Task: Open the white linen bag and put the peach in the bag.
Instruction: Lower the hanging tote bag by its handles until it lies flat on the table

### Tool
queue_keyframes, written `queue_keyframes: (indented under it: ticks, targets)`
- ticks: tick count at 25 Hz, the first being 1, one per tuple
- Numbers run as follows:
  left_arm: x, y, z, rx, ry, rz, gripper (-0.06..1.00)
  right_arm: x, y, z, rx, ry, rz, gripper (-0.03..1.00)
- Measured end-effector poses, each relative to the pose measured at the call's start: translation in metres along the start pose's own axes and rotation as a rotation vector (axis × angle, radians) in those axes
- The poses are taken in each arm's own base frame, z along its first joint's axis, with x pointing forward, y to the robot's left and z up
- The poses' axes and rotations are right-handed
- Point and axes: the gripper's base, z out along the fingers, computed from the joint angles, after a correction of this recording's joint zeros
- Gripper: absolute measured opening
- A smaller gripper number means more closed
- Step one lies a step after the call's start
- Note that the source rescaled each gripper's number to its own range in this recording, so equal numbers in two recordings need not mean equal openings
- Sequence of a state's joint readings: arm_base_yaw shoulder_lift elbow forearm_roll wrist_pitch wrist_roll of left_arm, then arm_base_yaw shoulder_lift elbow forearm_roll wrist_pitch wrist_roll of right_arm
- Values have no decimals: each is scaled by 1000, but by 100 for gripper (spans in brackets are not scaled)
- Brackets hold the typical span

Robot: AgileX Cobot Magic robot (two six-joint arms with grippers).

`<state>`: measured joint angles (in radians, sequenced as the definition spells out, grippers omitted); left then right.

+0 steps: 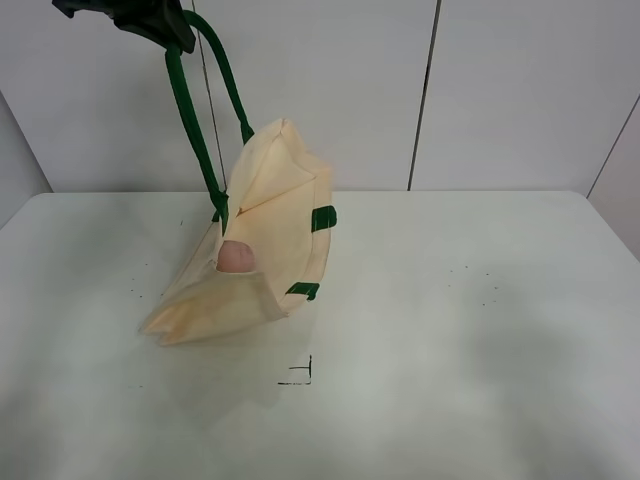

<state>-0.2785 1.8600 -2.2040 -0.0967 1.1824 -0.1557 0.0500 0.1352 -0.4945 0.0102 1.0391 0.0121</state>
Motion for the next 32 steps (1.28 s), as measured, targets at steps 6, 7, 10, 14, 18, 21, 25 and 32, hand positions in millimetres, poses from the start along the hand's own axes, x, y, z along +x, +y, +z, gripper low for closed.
queue_keyframes:
  ticks: [6, 7, 10, 14, 18, 21, 25, 32]
  targets:
    - [0, 0, 0, 0, 1, 0, 0, 11, -1, -18, 6, -144, -7, 100]
    - [0, 0, 3, -1, 5, 0, 0, 11, -1, -18, 6, -144, -7, 100]
    - [0, 1, 11, -2, 22, -2, 0, 11, -1, -18, 6, -144, -7, 100]
    - [1, 3, 35, -8, 69, -7, 0, 11, -1, -18, 6, -144, -7, 100]
    - [5, 7, 70, -17, 137, -15, 0, 11, -1, -18, 6, -144, -7, 100]
    - [11, 11, 102, -29, 200, -21, 0, 11, -1, -18, 6, -144, -7, 100]
    - [24, 18, 151, -44, 301, -33, 0, 11, -1, -18, 6, -144, -7, 100]
    - [56, 24, 220, 0, 469, -37, 23, 11, -1, -18, 6, -144, -7, 100]
